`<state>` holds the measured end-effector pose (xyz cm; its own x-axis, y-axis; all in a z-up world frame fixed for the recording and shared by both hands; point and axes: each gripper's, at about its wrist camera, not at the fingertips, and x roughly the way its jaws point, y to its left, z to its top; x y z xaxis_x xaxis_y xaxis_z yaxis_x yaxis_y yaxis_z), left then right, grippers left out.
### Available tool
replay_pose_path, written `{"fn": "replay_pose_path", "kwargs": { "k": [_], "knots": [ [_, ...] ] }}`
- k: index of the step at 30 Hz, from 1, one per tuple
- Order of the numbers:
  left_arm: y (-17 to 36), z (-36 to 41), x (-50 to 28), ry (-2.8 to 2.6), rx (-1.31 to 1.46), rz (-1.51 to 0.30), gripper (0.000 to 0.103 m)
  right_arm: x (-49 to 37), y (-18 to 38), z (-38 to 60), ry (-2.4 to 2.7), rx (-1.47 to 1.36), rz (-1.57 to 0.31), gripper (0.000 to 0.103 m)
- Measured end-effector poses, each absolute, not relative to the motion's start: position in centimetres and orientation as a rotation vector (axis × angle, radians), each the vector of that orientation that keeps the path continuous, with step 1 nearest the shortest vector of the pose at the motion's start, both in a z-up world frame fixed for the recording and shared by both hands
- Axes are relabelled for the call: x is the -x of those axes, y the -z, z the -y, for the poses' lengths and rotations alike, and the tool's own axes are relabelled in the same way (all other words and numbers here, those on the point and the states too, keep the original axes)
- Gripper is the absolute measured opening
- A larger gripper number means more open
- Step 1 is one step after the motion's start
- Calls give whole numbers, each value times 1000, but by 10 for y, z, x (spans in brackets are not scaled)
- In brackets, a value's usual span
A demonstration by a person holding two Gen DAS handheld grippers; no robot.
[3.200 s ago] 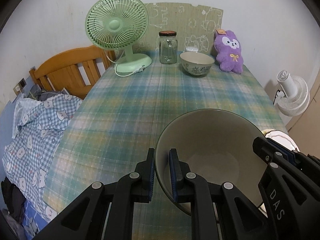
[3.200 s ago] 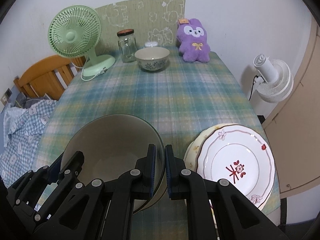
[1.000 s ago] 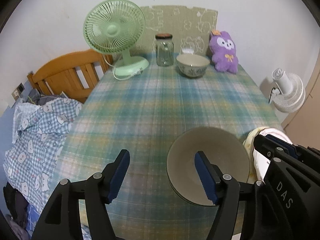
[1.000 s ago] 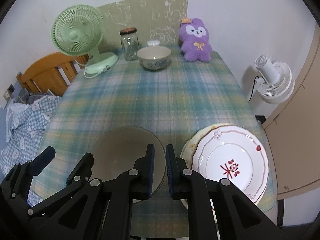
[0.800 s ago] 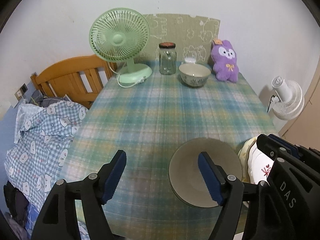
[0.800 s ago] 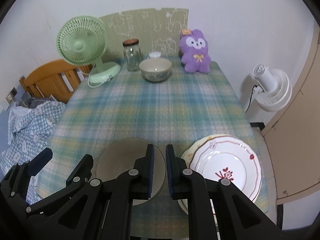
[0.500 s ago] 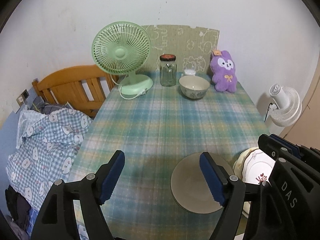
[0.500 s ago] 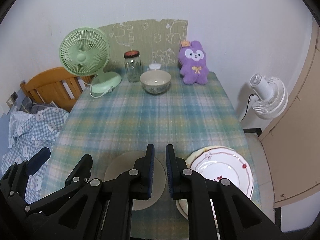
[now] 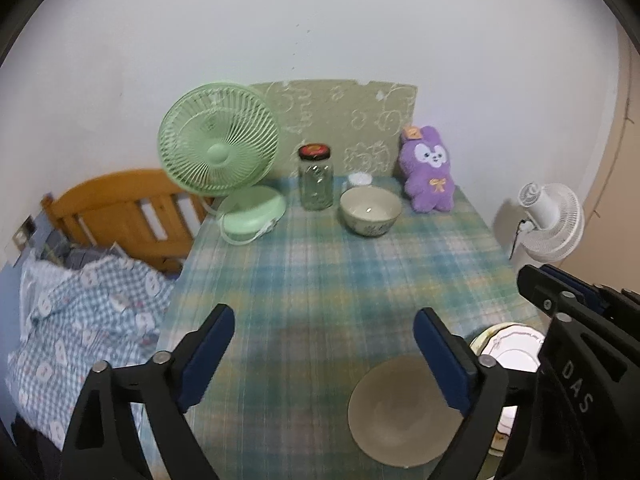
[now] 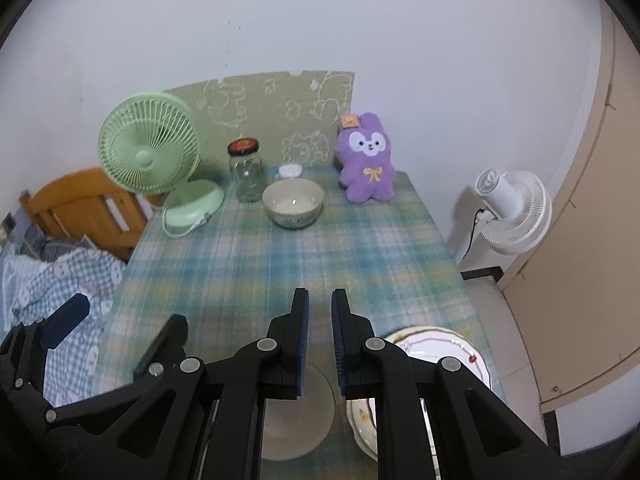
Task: Organize plates and bowls
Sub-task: 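Move both tools toward the small patterned bowl beside the glass jar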
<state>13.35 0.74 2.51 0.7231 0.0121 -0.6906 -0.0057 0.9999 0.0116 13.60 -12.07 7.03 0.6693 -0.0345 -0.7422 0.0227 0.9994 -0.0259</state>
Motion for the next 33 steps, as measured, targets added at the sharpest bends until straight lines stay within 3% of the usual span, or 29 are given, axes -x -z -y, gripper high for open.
{"fn": "replay_pose_path", "kwargs": {
  "k": [5, 9, 12, 13, 14, 33],
  "knots": [
    [-33, -6, -146, 27, -38, -729, 99, -149, -76, 115, 50, -3, -821, 17],
    [-34, -7, -159, 27, -31, -745, 99, -159, -76, 117, 73, -25, -822, 33],
    [-35, -11, -169, 24, -11, -755, 99, -167, -76, 124, 92, -46, -808, 61],
    [-34, -11, -173, 28, -6, -755, 99, -170, -76, 127, 103, -54, -797, 75],
    [-35, -11, -177, 32, 0, -752, 99, -172, -77, 130, 104, -63, -780, 82],
    [-23, 24, -264, -8, 60, -771, 98, -273, -67, 150, -61, 45, -798, 86]
  ]
}}
